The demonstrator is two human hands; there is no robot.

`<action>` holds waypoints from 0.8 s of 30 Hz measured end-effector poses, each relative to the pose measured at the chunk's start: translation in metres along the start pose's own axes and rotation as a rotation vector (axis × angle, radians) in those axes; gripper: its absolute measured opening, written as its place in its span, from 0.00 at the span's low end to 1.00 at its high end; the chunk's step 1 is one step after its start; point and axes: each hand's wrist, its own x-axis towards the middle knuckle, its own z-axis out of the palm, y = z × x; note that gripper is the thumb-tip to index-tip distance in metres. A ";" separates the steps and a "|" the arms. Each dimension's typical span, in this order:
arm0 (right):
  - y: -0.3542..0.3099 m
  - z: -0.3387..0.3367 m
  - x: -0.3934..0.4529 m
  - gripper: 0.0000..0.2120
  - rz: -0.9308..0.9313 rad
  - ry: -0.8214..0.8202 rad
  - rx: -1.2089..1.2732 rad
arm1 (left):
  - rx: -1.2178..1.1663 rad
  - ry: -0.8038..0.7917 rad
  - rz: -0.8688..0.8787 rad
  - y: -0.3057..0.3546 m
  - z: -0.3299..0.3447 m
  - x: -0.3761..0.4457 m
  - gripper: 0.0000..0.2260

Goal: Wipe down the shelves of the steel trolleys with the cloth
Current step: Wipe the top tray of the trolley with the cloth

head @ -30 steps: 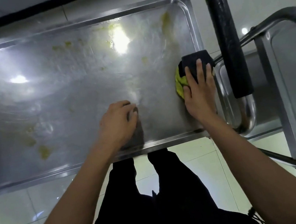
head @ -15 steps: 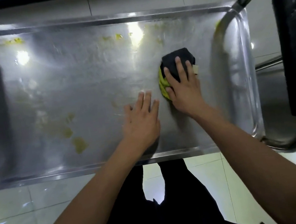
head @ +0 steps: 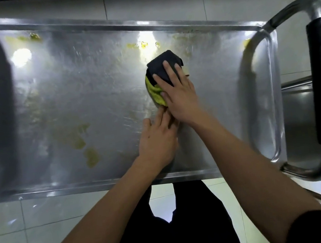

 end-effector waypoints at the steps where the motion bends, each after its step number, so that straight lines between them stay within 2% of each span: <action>1: 0.006 -0.001 -0.004 0.24 0.035 0.018 0.019 | -0.003 -0.007 -0.011 0.004 -0.001 0.001 0.29; 5: 0.053 -0.011 -0.023 0.24 0.174 0.078 0.065 | 0.006 0.004 -0.054 0.015 -0.005 0.005 0.26; 10: 0.134 -0.030 -0.052 0.24 0.314 0.116 0.022 | 0.059 0.145 -0.119 0.029 -0.018 0.029 0.15; 13: 0.182 -0.040 -0.070 0.25 0.408 0.117 0.002 | 0.088 0.208 -0.108 0.045 -0.027 0.055 0.15; 16: 0.222 -0.049 -0.085 0.25 0.442 0.134 -0.015 | 0.112 0.206 -0.112 0.063 -0.036 0.079 0.15; 24: 0.226 -0.041 -0.081 0.25 0.473 0.181 0.037 | 0.120 0.138 -0.157 0.069 -0.035 0.083 0.17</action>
